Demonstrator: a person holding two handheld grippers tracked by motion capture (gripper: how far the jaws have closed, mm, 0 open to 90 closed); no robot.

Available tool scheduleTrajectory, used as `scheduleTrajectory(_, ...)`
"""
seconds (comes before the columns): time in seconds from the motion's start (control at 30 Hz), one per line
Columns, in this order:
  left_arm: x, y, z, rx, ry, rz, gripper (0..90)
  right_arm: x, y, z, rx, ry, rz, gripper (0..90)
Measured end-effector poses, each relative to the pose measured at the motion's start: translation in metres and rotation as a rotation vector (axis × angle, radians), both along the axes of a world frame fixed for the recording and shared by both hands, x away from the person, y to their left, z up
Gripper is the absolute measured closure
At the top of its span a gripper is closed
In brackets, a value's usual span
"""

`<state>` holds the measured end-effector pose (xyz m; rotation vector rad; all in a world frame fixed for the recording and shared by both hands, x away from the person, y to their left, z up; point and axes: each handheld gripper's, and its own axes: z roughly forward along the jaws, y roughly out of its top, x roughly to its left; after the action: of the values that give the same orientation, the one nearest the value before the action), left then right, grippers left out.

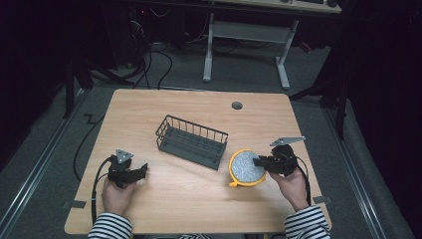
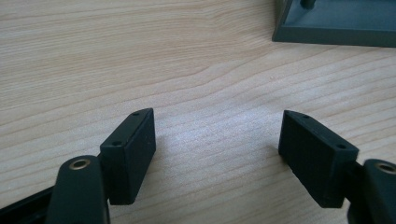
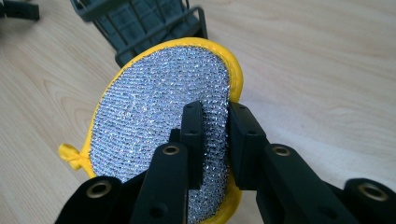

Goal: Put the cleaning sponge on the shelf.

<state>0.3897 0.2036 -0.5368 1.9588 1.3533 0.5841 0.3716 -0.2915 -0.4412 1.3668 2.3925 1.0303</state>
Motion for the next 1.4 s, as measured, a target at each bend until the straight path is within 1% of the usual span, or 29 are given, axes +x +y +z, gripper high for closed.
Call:
scheduleTrajectory(0.03, 0.000, 0.000, 0.000, -0.001, 0.000, 0.000, 27.8, 0.001, 0.000, 0.007, 0.002, -0.013, -0.004, 77.8)
scheduleTrajectory(0.07, 0.000, 0.000, 0.000, -0.001, 0.000, 0.000, 27.8, 0.001, 0.000, 0.007, 0.002, -0.013, -0.004, 77.8)
scheduleTrajectory(0.1, 0.000, 0.000, 0.000, 0.000, 0.000, 0.000, 27.8, 0.003, 0.000, 0.014, 0.003, -0.024, -0.003, 77.7)
scheduleTrajectory(0.17, 0.000, 0.000, 0.000, -0.001, 0.000, 0.000, 27.8, 0.006, 0.002, 0.021, -0.001, -0.039, -0.002, 77.8)
scheduleTrajectory(0.2, 0.000, 0.000, 0.000, -0.001, 0.000, 0.000, 27.8, 0.006, 0.002, 0.021, -0.001, -0.039, -0.002, 77.8)
scheduleTrajectory(0.23, 0.000, 0.000, 0.000, -0.003, 0.000, 0.000, 27.8, 0.008, 0.003, 0.028, -0.002, -0.050, -0.001, 77.8)
scheduleTrajectory(0.27, 0.000, 0.000, 0.000, -0.005, 0.001, 0.001, 27.8, 0.008, 0.003, 0.028, -0.002, -0.050, -0.001, 77.8)
scheduleTrajectory(0.3, 0.000, 0.001, 0.000, -0.008, 0.002, 0.000, 27.8, 0.010, 0.004, 0.031, -0.004, -0.058, 0.002, 77.8)
scheduleTrajectory(0.33, 0.000, 0.001, 0.000, -0.010, 0.002, 0.000, 27.8, 0.012, 0.005, 0.038, -0.001, -0.063, 0.001, 77.9)
scheduleTrajectory(0.47, 0.000, 0.001, 0.000, -0.013, 0.003, -0.001, 27.8, 0.018, 0.009, 0.048, 0.008, -0.079, 0.003, 77.8)
scheduleTrajectory(0.5, 0.000, 0.001, 0.000, -0.013, 0.003, -0.001, 27.8, 0.018, 0.009, 0.048, 0.008, -0.079, 0.003, 77.8)
scheduleTrajectory(0.63, 0.000, 0.001, 0.000, -0.013, 0.004, -0.001, 27.8, 0.025, 0.019, 0.058, -0.010, -0.101, 0.016, 77.8)
scheduleTrajectory(0.8, 0.000, 0.001, 0.000, -0.013, 0.003, -0.001, 27.8, 0.032, 0.024, 0.064, -0.014, -0.110, 0.013, 77.8)
scheduleTrajectory(0.9, 0.000, 0.001, 0.000, -0.013, 0.003, -0.001, 27.8, 0.041, 0.032, 0.070, -0.028, -0.122, 0.024, 77.7)
scheduleTrajectory(1.0, 0.000, 0.001, 0.000, -0.014, 0.003, -0.001, 27.8, 0.045, 0.036, 0.072, -0.033, -0.127, 0.023, 77.7)
scheduleTrajectory(1.03, 0.000, 0.001, 0.000, -0.014, 0.003, -0.001, 27.8, 0.051, 0.040, 0.073, -0.037, -0.129, 0.023, 77.7)
scheduleTrajectory(1.07, 0.000, 0.001, 0.000, -0.015, 0.003, -0.001, 27.8, 0.051, 0.040, 0.073, -0.037, -0.129, 0.023, 77.7)
scheduleTrajectory(1.2, 0.000, 0.002, 0.000, -0.018, 0.002, 0.000, 27.8, 0.063, 0.049, 0.073, -0.048, -0.128, 0.018, 77.7)
scheduleTrajectory(1.23, 0.000, 0.002, 0.000, -0.020, 0.002, 0.001, 27.8, 0.069, 0.055, 0.073, -0.058, -0.125, 0.017, 77.7)
scheduleTrajectory(1.3, 0.000, 0.002, 0.000, -0.022, 0.002, 0.000, 27.8, 0.072, 0.057, 0.073, -0.062, -0.128, 0.018, 77.6)
scheduleTrajectory(1.4, 0.000, 0.003, 0.000, -0.029, 0.004, -0.004, 27.1, 0.082, 0.069, 0.073, -0.081, -0.136, 0.015, 77.6)
